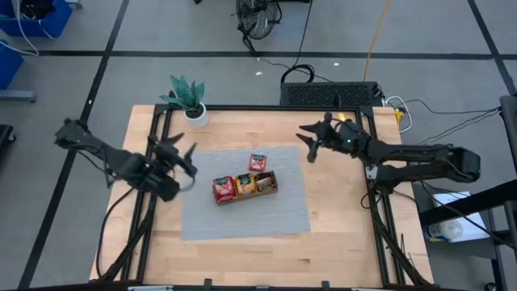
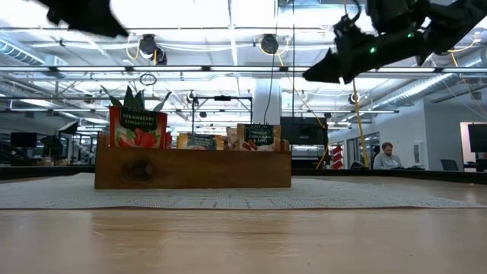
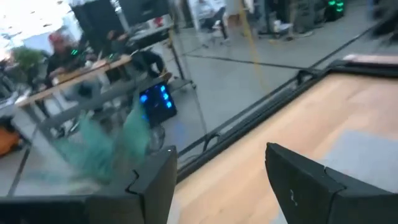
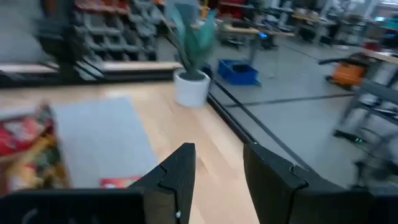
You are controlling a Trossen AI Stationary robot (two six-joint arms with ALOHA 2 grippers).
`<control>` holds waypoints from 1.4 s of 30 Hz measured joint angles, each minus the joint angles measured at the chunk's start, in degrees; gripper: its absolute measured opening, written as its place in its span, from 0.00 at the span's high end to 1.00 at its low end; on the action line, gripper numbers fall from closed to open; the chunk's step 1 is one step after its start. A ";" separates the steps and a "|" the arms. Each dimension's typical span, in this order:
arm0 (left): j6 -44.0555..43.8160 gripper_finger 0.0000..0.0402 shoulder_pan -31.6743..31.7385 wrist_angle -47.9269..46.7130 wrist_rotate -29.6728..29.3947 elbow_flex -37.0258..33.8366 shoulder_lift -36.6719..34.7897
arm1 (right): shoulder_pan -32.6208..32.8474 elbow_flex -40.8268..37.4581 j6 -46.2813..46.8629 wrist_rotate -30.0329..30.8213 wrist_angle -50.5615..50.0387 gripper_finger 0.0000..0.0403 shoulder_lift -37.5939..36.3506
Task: Pick & Place Tea
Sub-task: Put the red tea bag into the left compartment of the wood organizer
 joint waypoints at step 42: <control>37.47 0.39 6.79 52.73 27.51 -27.70 -23.51 | -0.61 41.23 -8.56 -22.16 -27.67 0.43 52.85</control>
